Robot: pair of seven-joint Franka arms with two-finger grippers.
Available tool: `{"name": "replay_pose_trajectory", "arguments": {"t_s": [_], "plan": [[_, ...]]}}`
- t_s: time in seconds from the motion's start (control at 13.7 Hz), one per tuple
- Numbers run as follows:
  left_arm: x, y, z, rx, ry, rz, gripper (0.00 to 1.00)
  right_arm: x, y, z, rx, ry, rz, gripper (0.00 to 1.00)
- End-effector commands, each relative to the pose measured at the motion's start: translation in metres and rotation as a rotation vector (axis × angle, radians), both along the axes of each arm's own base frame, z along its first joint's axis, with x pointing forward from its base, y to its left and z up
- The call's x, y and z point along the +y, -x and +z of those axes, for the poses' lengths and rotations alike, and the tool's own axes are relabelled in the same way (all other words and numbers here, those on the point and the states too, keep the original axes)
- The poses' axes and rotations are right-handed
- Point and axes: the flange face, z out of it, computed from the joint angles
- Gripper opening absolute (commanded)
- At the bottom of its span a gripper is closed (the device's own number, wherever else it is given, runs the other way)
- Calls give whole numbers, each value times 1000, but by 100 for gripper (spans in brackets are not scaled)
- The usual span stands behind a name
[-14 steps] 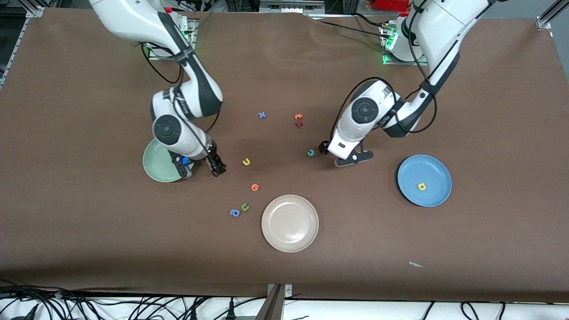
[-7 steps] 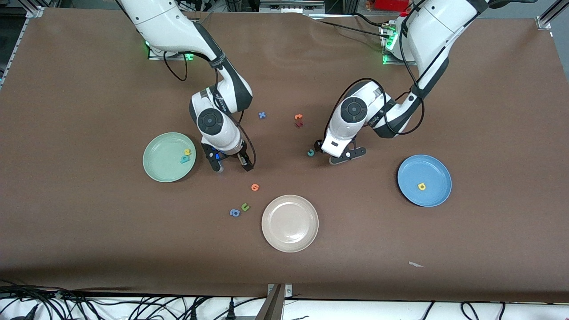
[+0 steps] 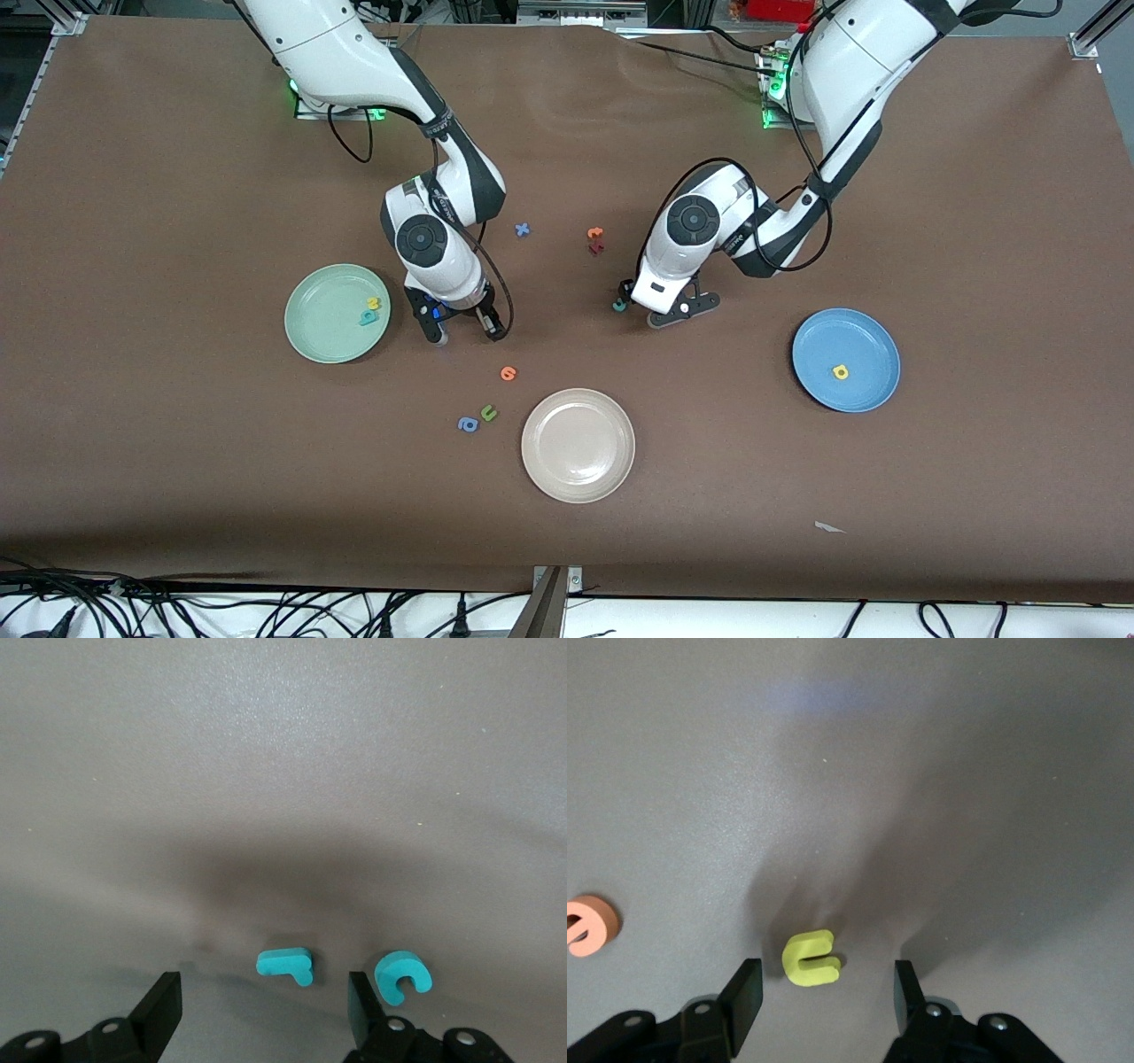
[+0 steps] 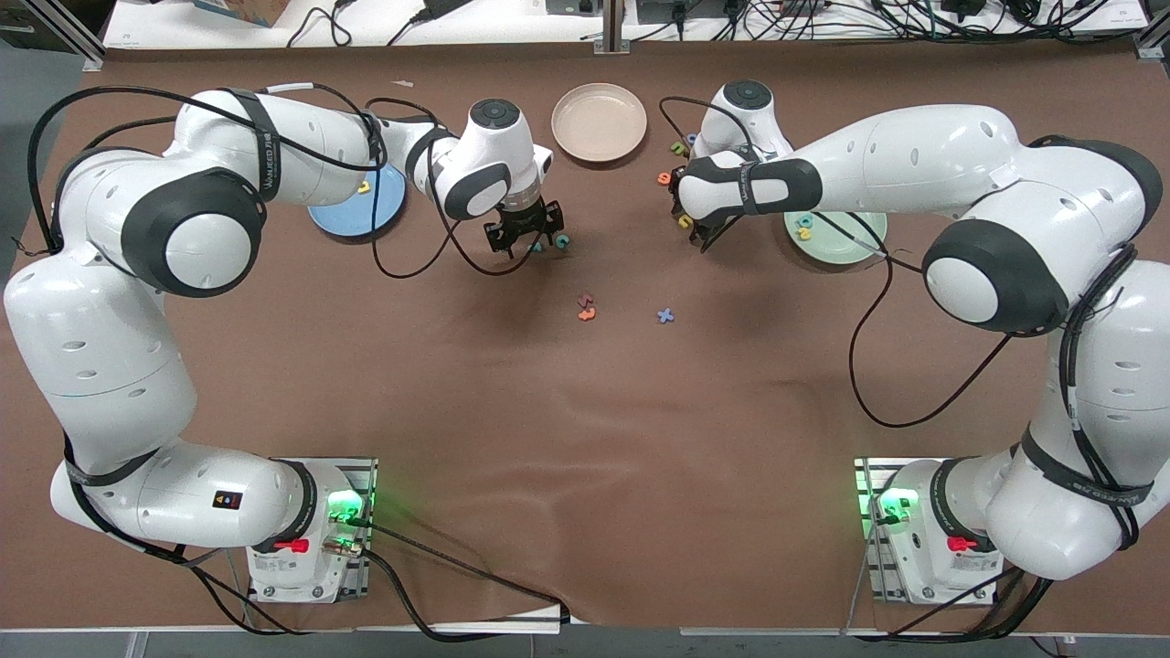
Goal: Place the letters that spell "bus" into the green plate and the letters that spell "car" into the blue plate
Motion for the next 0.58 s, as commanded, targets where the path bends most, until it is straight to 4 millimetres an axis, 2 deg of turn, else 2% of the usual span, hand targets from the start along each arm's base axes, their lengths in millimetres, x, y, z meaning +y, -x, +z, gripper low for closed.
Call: {"name": "replay_pose_trajectory", "arguments": {"t_s": [0.0, 0.07, 0.22, 0.36, 0.51], "plan": [[-3, -6, -4, -20, -14, 5, 73, 1, -1, -5, -12, 2, -9, 61], [-3, -6, -4, -20, -14, 7, 70, 0, -3, -5, -20, 0, -10, 59], [-3, -6, -7, -16, -14, 14, 64, 0, 0, -12, -16, 5, -7, 49], [-4, -5, -7, -15, -15, 18, 59, 0, 1, -13, -13, 8, 1, 28], [-4, -5, -7, -15, -15, 21, 58, -2, 1, -5, -11, 10, 15, 20]]}}
